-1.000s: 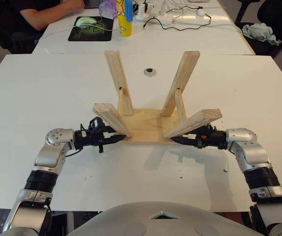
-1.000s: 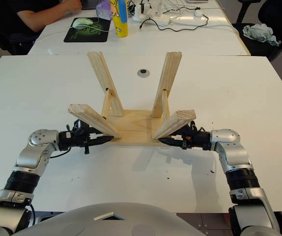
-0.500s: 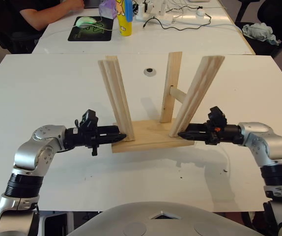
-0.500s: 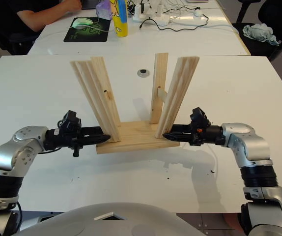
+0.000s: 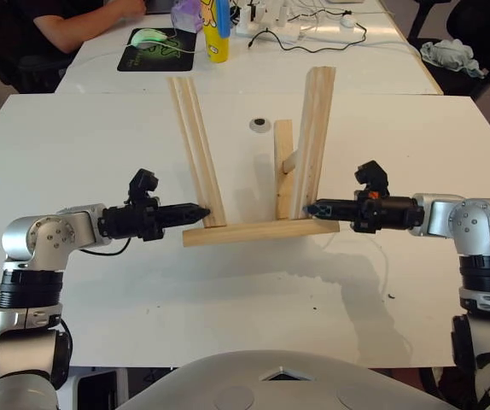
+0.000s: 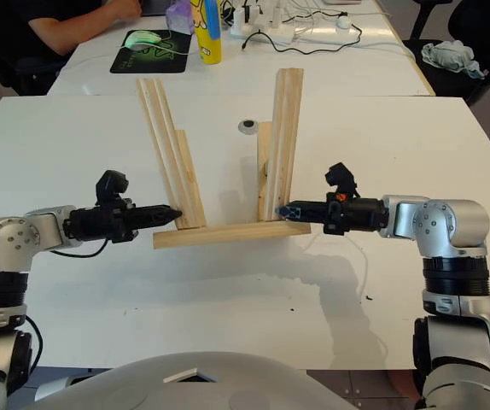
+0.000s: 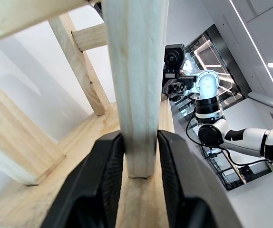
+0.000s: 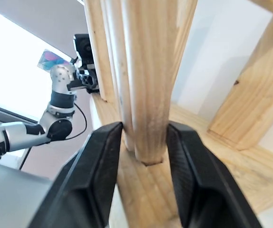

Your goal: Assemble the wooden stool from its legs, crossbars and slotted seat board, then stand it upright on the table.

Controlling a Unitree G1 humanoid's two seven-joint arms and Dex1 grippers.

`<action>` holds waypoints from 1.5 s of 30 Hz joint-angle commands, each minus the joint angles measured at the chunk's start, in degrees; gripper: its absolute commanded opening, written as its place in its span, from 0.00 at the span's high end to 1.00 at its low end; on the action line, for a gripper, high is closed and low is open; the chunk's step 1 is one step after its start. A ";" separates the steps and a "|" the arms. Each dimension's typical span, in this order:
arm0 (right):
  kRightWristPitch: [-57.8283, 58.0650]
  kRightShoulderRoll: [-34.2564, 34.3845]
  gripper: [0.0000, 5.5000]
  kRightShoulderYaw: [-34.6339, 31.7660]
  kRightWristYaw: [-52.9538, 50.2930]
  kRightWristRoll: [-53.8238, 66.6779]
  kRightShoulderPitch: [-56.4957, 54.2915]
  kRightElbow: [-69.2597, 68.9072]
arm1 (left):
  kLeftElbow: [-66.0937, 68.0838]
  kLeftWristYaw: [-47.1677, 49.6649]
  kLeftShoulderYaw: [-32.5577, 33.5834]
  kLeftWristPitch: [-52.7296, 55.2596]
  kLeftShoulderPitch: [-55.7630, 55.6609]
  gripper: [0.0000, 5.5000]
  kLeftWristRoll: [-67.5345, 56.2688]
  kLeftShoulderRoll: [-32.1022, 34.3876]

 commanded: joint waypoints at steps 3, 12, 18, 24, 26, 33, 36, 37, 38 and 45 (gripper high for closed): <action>5.29 6.76 0.57 -4.58 -8.15 2.51 -7.01 5.10 | 10.31 4.75 1.94 3.57 -5.64 0.68 1.09 -3.81; 4.95 8.23 0.30 -7.74 -11.26 1.20 -9.56 11.23 | 21.86 3.60 8.83 4.80 -11.40 0.42 0.38 -4.48; 2.58 6.76 0.11 -11.42 -10.41 1.72 -7.92 13.75 | 20.35 2.53 14.48 3.79 -7.21 0.23 -0.67 -4.02; -9.43 -1.19 0.11 -18.27 0.41 2.40 4.68 8.29 | -3.98 2.12 21.43 -14.70 9.20 0.23 4.27 -3.00; -16.35 -3.36 0.11 -19.77 3.52 0.02 8.98 7.37 | -9.75 0.34 21.18 -24.92 14.37 0.23 10.34 -1.89; -48.35 -7.99 0.11 -9.17 18.94 -16.41 23.24 2.18 | -13.08 -10.65 10.51 -56.01 25.64 0.23 31.60 4.28; -54.39 -6.63 0.11 -4.73 20.43 -19.98 20.05 5.47 | -6.98 -12.91 6.66 -63.41 24.40 0.23 35.53 4.09; -55.16 -5.88 0.11 -3.83 20.60 -20.42 18.46 6.84 | -5.01 -13.28 5.48 -65.43 23.56 0.23 36.42 3.76; -56.29 -5.15 0.11 -2.77 19.91 -21.49 16.64 8.91 | -3.04 -13.42 4.28 -67.18 22.54 0.23 37.28 3.34; -57.21 -1.24 0.11 1.79 13.05 -26.85 7.94 20.53 | 6.32 -12.90 -1.51 -73.66 15.84 0.23 39.92 1.14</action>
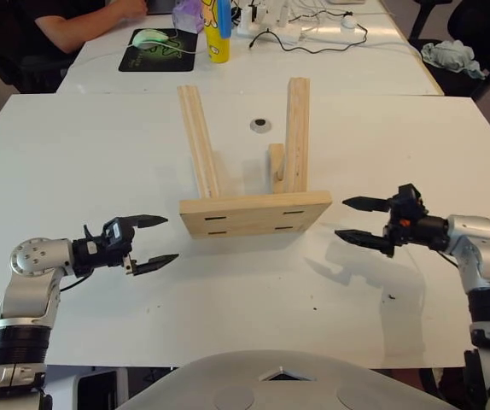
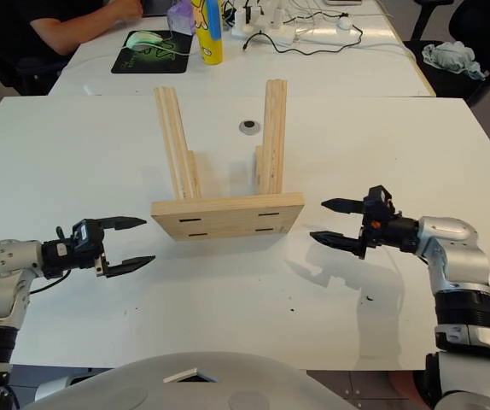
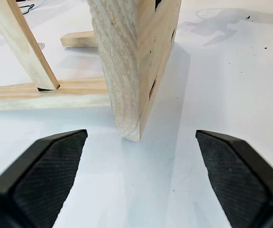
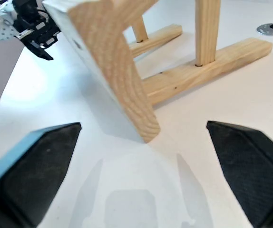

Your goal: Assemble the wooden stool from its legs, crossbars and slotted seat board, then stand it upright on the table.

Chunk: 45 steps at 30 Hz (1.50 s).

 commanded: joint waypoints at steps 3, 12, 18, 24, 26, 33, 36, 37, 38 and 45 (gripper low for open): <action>0.10 2.50 0.11 1.96 -1.94 -2.08 -4.49 7.14 | 5.68 0.96 -3.10 -4.68 -4.04 0.23 2.04 -1.41; 0.34 4.46 0.11 3.14 3.83 0.65 -6.04 5.27 | 9.46 1.71 -5.48 -7.03 -7.34 0.23 2.38 -2.77; -2.09 6.71 0.11 5.54 4.31 -0.60 -7.20 5.63 | 11.22 2.13 -6.78 -6.23 -10.00 0.23 2.07 -4.21; -4.60 7.61 0.11 7.31 5.22 -1.74 -7.55 7.08 | 15.65 0.77 -8.93 -7.52 -13.31 0.39 3.21 -5.15; -5.67 7.66 0.15 7.41 5.63 -2.14 -8.37 8.31 | 17.69 0.11 -9.46 -8.21 -14.73 0.44 3.49 -5.31; -5.14 7.49 0.38 6.57 7.19 -0.86 -10.70 9.68 | 19.94 -1.56 -9.84 -8.74 -16.98 0.65 3.35 -5.39; -4.05 7.12 0.47 6.83 8.13 -0.63 -10.45 8.89 | 20.14 -1.97 -9.44 -8.58 -17.14 0.72 2.99 -5.21; -4.14 6.93 0.49 7.26 8.59 -0.99 -10.07 8.78 | 20.10 -2.08 -9.28 -8.44 -17.20 0.72 2.88 -5.21; -3.75 6.72 0.53 7.76 9.25 -1.14 -9.36 8.40 | 20.24 -2.23 -9.24 -8.44 -17.38 0.73 2.87 -5.26; -1.00 5.88 0.64 8.56 10.80 -0.22 -6.24 4.38 | 17.44 -3.28 -8.72 -6.43 -16.30 0.73 1.43 -5.40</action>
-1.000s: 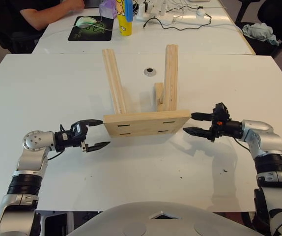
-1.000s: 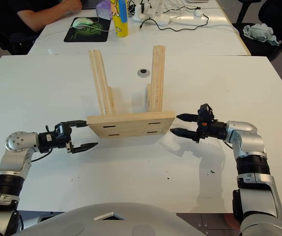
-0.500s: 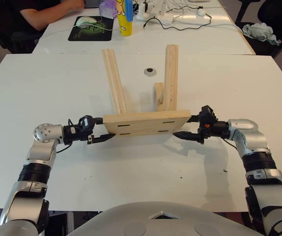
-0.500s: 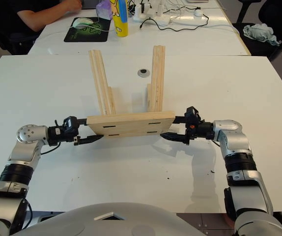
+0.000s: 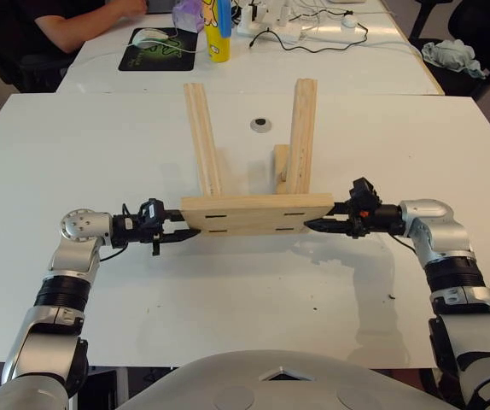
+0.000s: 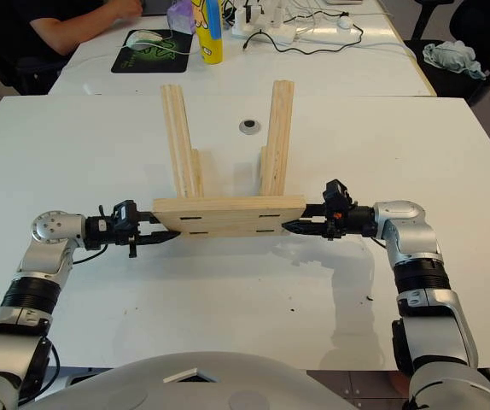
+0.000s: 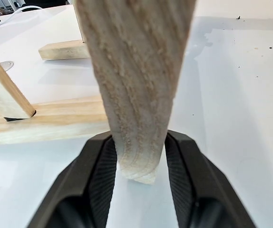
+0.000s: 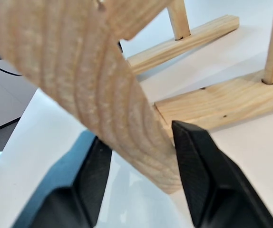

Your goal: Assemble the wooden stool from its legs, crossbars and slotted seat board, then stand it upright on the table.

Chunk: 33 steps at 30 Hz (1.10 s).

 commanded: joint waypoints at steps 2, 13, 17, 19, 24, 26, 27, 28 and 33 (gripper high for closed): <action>3.51 -1.18 0.65 0.69 1.67 2.01 4.03 -6.88 | -7.08 -0.06 1.23 3.14 2.77 0.73 -2.68 1.29; 24.11 -9.01 0.65 -8.97 -6.88 19.40 30.63 -44.21 | -42.86 2.23 4.66 20.13 26.06 0.74 -12.44 10.34; 37.88 -16.96 0.65 -17.51 -8.18 34.00 33.44 -55.46 | -53.67 3.25 9.76 28.94 27.35 0.74 -20.08 15.09; 44.86 -21.55 0.65 -22.27 -9.01 43.54 31.50 -57.70 | -58.56 4.66 13.14 36.16 25.56 0.74 -27.20 18.27; 56.21 -32.29 0.66 -25.90 -9.86 63.46 21.82 -53.15 | -60.90 9.04 19.19 53.75 16.19 0.74 -50.35 26.45; 60.17 -36.14 0.68 -24.40 -9.16 67.73 17.28 -48.88 | -57.60 9.91 20.09 59.79 12.14 0.74 -58.71 29.64; 62.41 -37.99 0.68 -22.65 -8.85 70.14 14.41 -45.94 | -55.10 10.01 20.20 62.96 10.31 0.74 -62.39 31.18; 64.15 -39.01 0.69 -21.10 -8.88 71.57 12.03 -43.74 | -53.28 10.29 20.16 65.42 9.09 0.74 -65.28 32.26; 76.35 -37.27 0.74 -9.51 -10.05 72.83 -7.68 -30.36 | -38.43 15.20 13.58 79.70 -4.01 0.74 -80.64 35.02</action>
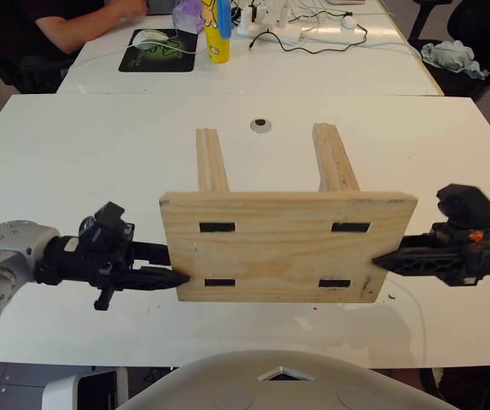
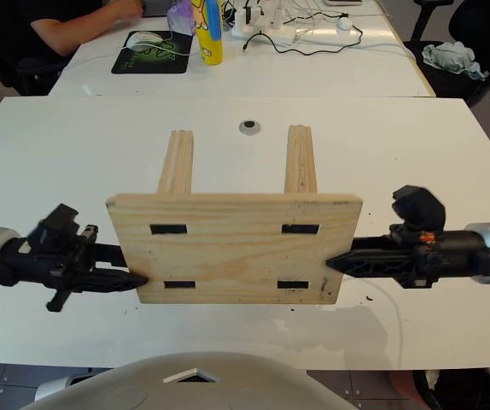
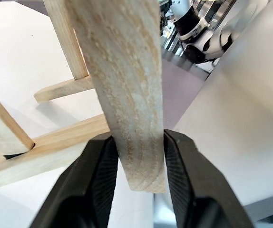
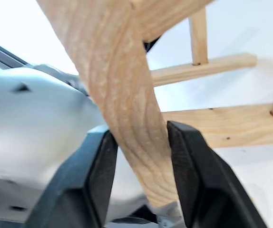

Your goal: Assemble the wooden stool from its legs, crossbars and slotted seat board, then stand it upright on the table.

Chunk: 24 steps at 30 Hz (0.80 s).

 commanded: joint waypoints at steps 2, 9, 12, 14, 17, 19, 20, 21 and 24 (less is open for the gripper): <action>15.95 -0.82 0.75 16.47 -0.59 15.80 -30.79 16.13 | 18.39 13.18 -5.42 20.35 -25.28 0.74 -25.84 4.24; 16.20 9.55 0.75 36.13 -6.75 14.25 -45.53 39.49 | 46.94 20.14 -15.33 39.95 -43.33 0.75 -18.68 -7.73; 16.20 14.68 0.75 38.29 -8.11 6.78 -47.98 47.69 | 52.47 21.39 -15.79 41.52 -44.56 0.75 -12.12 -12.63; 16.19 17.45 0.75 38.39 -7.85 3.08 -50.34 53.62 | 58.56 21.33 -15.08 41.20 -46.65 0.66 -7.13 -15.55; 13.25 20.29 0.75 35.05 -6.97 -5.96 -49.99 55.30 | 64.62 18.72 -14.50 37.92 -48.00 0.57 0.46 -17.25; 13.63 21.03 0.66 33.51 -5.40 -9.05 -49.89 57.11 | 67.60 16.85 -12.49 36.78 -49.03 0.52 2.87 -17.95; 13.62 20.96 0.62 32.98 -4.20 -10.62 -49.53 56.89 | 67.67 15.16 -11.81 36.46 -49.08 0.49 3.91 -17.77; 13.73 21.20 0.59 32.02 -3.29 -11.95 -49.42 57.76 | 68.45 14.26 -10.56 36.49 -49.28 0.46 4.57 -17.83; 14.27 21.64 0.52 28.96 -0.09 -14.44 -49.47 59.37 | 69.19 12.24 -6.93 36.56 -49.51 0.38 6.07 -18.57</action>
